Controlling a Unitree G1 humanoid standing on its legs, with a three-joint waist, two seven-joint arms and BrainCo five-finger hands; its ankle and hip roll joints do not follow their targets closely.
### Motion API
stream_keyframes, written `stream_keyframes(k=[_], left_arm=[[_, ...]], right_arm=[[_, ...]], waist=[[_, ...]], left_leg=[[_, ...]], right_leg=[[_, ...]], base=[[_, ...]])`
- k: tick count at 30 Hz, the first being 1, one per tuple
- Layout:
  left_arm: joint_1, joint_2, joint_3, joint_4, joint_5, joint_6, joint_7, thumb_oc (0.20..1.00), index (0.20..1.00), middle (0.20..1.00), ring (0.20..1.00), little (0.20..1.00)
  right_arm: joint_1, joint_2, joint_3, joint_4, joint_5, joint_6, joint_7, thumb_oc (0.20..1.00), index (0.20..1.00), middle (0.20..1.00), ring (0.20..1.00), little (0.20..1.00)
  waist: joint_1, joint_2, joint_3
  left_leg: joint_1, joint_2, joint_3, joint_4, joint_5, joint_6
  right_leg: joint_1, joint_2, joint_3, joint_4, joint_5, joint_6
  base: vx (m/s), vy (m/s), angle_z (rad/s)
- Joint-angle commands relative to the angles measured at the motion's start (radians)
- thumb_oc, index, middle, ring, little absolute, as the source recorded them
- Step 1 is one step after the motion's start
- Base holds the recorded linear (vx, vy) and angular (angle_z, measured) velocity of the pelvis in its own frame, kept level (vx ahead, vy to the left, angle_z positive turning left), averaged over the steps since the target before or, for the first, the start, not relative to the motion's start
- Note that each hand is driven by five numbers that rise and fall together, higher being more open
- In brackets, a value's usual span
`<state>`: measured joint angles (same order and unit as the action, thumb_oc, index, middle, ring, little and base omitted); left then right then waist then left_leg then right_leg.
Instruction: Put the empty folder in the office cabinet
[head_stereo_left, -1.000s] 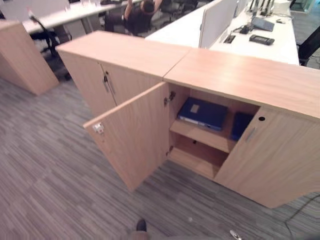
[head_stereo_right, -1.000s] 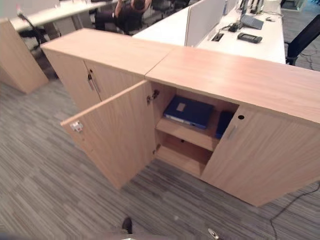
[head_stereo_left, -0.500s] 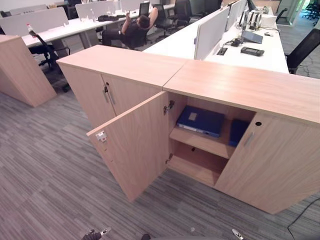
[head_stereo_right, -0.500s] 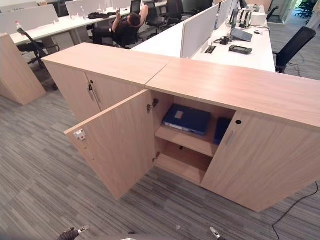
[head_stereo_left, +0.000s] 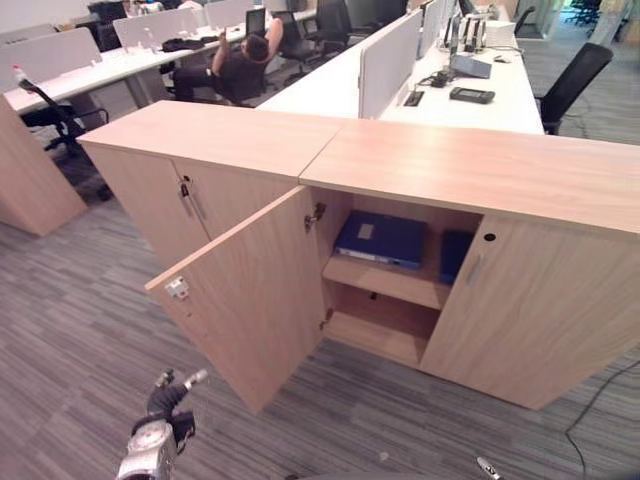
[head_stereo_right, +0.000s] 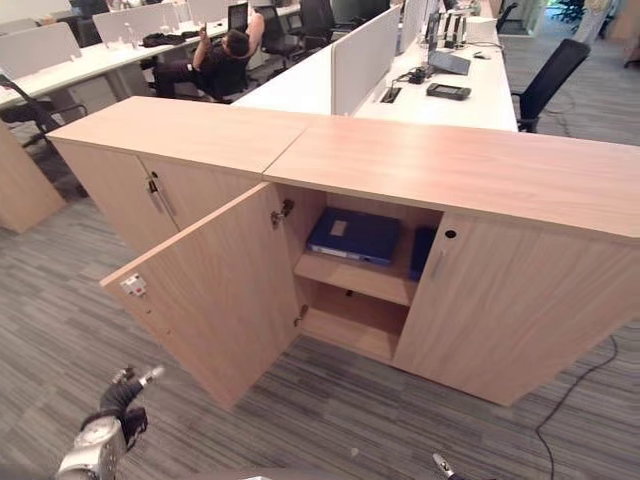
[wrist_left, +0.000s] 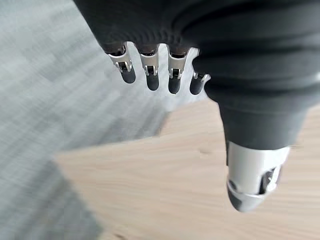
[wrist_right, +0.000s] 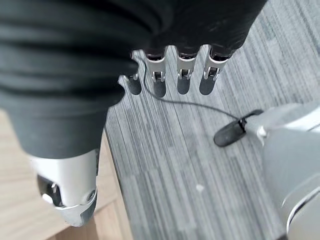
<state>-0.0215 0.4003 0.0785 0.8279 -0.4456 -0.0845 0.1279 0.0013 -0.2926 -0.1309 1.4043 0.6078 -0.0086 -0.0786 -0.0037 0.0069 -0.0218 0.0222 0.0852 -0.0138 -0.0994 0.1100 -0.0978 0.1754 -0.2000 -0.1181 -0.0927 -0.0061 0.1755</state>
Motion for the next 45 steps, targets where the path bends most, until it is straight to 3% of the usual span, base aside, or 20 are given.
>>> stream_keyframes(k=[1,11,25,32,45], left_arm=[[-0.060,0.030,0.025,0.056,-0.056,-0.036,0.010,1.000,1.000,1.000,1.000,1.000],[-0.239,0.188,0.047,0.338,-0.088,-0.005,-0.022,1.000,1.000,1.000,1.000,1.000],[-0.492,0.324,-0.039,0.425,-0.106,0.012,-0.059,1.000,1.000,1.000,1.000,1.000],[-0.545,0.297,-0.097,0.404,-0.104,0.006,-0.068,1.000,1.000,1.000,1.000,1.000],[-0.638,0.132,-0.235,0.416,-0.037,0.008,-0.086,1.000,1.000,1.000,1.000,1.000]], right_arm=[[-0.015,0.007,-0.031,-0.009,0.003,-0.004,-0.001,1.000,1.000,1.000,1.000,1.000],[-0.022,-0.009,-0.013,-0.004,0.021,0.001,0.021,1.000,1.000,1.000,1.000,1.000],[-0.032,-0.043,-0.010,0.016,0.054,0.005,0.047,1.000,1.000,1.000,1.000,1.000],[-0.032,-0.043,-0.004,0.023,0.056,0.007,0.049,1.000,1.000,1.000,1.000,1.000],[-0.037,-0.033,0.020,0.027,0.061,0.003,0.046,1.000,1.000,1.000,1.000,1.000]], waist=[[0.030,0.029,-0.007],[0.001,0.037,-0.021],[-0.030,0.030,-0.034],[-0.038,0.022,-0.033],[-0.074,0.018,-0.044]], left_leg=[[0.034,-0.037,-0.023,0.028,-0.151,0.032],[0.062,-0.032,0.015,0.025,-0.164,0.034],[0.079,-0.029,0.051,0.021,-0.169,0.035],[0.081,-0.028,0.060,0.021,-0.170,0.037],[0.093,-0.031,0.081,0.015,-0.175,0.038]], right_leg=[[-0.116,0.052,-0.043,0.005,-0.007,-0.011],[-0.114,0.058,-0.012,0.005,-0.005,-0.002],[-0.120,0.062,0.012,0.005,0.008,0.007],[-0.126,0.062,0.021,0.005,0.014,0.009],[-0.127,0.060,0.034,0.005,0.018,0.012]], base=[[0.00,0.009,-0.05],[0.01,0.016,-0.12],[0.00,0.010,-0.05],[-0.02,0.002,-0.07],[0.00,0.000,0.00]])
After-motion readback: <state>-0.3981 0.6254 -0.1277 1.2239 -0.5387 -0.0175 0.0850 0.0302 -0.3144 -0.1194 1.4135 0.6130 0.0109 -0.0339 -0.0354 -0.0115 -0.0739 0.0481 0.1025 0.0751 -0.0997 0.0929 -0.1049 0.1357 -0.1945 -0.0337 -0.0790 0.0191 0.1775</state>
